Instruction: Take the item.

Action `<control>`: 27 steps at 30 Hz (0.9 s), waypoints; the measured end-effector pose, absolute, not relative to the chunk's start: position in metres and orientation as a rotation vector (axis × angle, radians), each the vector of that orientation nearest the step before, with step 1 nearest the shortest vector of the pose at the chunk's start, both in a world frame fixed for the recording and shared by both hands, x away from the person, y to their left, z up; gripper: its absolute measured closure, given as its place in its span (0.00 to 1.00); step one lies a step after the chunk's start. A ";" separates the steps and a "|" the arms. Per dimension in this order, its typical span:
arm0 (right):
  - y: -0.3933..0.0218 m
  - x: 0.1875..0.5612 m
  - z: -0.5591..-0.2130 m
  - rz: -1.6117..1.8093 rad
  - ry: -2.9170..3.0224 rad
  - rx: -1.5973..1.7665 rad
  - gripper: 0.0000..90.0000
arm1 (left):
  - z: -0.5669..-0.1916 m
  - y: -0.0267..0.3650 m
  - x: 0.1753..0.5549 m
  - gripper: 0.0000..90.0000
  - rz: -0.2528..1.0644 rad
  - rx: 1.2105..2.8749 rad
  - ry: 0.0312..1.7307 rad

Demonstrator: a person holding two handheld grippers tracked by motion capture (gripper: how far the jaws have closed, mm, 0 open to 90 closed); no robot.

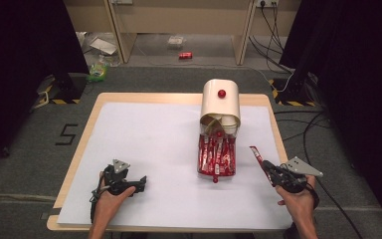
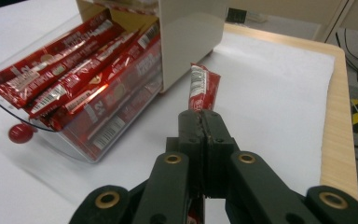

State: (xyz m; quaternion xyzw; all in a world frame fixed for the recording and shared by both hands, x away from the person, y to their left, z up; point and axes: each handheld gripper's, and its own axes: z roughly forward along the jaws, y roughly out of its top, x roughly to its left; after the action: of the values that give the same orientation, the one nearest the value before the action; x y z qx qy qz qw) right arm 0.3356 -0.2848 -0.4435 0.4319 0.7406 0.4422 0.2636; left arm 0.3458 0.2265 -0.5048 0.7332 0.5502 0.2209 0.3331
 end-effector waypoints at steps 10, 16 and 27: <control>-0.289 0.339 -0.451 1.169 2.018 1.183 0.98 | -0.505 0.226 0.346 0.01 0.577 1.916 1.436; -0.288 0.341 -0.454 1.130 2.041 1.176 0.98 | -0.505 0.226 0.346 0.01 0.580 1.916 1.437; -0.287 0.346 -0.466 1.078 2.090 1.189 0.98 | -0.505 0.226 0.346 0.01 0.580 1.914 1.436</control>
State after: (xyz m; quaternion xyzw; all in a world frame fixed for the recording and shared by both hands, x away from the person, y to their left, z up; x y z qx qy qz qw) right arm 0.3461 -0.2871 -0.4658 0.4368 0.7678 0.3962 0.2506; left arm 0.3458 0.2260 -0.5050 0.7330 0.5499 0.2220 0.3331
